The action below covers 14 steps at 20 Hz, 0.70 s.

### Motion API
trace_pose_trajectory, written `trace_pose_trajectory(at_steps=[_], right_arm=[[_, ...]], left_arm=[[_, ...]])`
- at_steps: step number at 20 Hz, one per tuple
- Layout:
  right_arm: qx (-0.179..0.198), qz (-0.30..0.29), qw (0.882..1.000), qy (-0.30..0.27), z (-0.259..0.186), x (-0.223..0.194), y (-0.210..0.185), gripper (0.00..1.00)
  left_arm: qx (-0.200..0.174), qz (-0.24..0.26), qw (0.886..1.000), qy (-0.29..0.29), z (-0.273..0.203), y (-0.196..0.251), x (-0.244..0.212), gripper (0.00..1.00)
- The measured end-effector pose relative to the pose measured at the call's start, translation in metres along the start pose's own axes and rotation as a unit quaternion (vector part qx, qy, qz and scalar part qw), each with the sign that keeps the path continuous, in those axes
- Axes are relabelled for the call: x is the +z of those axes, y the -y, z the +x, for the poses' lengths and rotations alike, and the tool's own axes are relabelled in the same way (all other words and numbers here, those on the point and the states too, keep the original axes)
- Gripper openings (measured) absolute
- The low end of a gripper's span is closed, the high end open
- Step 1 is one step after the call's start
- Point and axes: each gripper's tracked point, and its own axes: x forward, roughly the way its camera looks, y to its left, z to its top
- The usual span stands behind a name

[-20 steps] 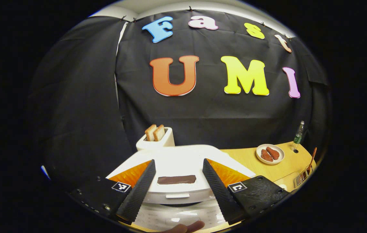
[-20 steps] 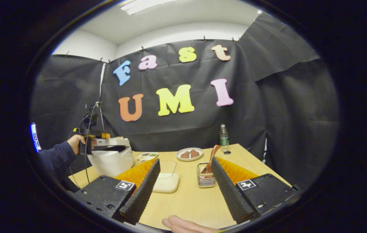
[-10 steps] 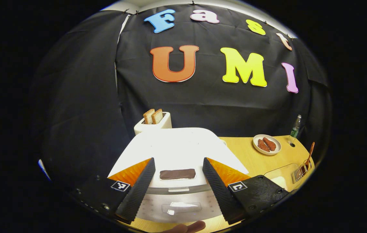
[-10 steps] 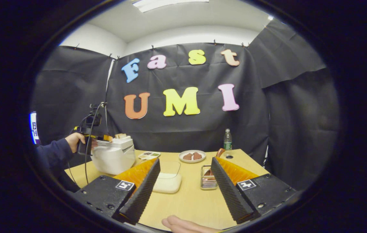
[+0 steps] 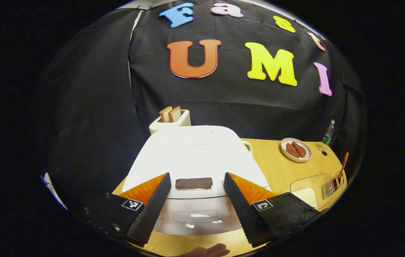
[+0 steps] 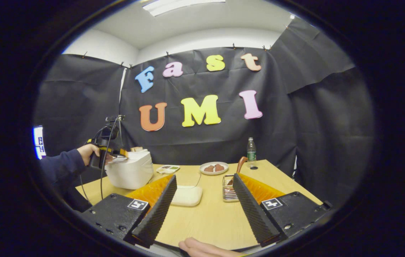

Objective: Close the left gripper, press the button to open the rice cooker; take a wooden spoon from the chopstick holder with the right hand, scoop a spoonful of rice and pour it into the rice cooker, then put the wooden spoon back into the chopstick holder.

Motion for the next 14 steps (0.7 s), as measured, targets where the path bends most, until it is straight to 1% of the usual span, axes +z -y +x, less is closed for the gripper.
trace_pose_trajectory(at_steps=[1, 2, 5, 9, 12, 13, 14], right_arm=[[-0.001, 0.001, 1.0, 0.002, -0.002, 0.001, 0.001, 0.95], [-0.002, 0.002, 1.0, 0.005, -0.004, 0.003, 0.002, 1.0], [-0.001, 0.004, 1.0, 0.007, -0.009, 0.001, 0.003, 1.0], [-0.004, 0.01, 1.0, 0.0, -0.01, -0.007, 0.006, 1.0], [-0.011, 0.009, 1.0, -0.003, -0.008, -0.006, 0.012, 1.0], [-0.014, 0.008, 1.0, 0.001, -0.007, -0.005, 0.011, 0.95], [-0.016, 0.008, 1.0, 0.003, -0.004, -0.002, 0.011, 1.0]], left_arm=[[-0.001, 0.001, 1.0, -0.005, -0.001, 0.0, -0.003, 0.96], [0.0, 0.0, 1.0, -0.011, -0.004, 0.0, -0.006, 0.96], [0.005, -0.007, 1.0, -0.025, -0.007, 0.001, -0.009, 0.96], [0.012, -0.011, 1.0, -0.023, -0.004, 0.001, -0.008, 0.97], [0.019, -0.016, 1.0, -0.006, -0.002, -0.002, -0.004, 0.97], [0.018, -0.015, 1.0, 0.007, -0.001, -0.001, -0.002, 0.96], [0.016, -0.012, 1.0, 0.021, 0.001, -0.001, -0.001, 0.96]])
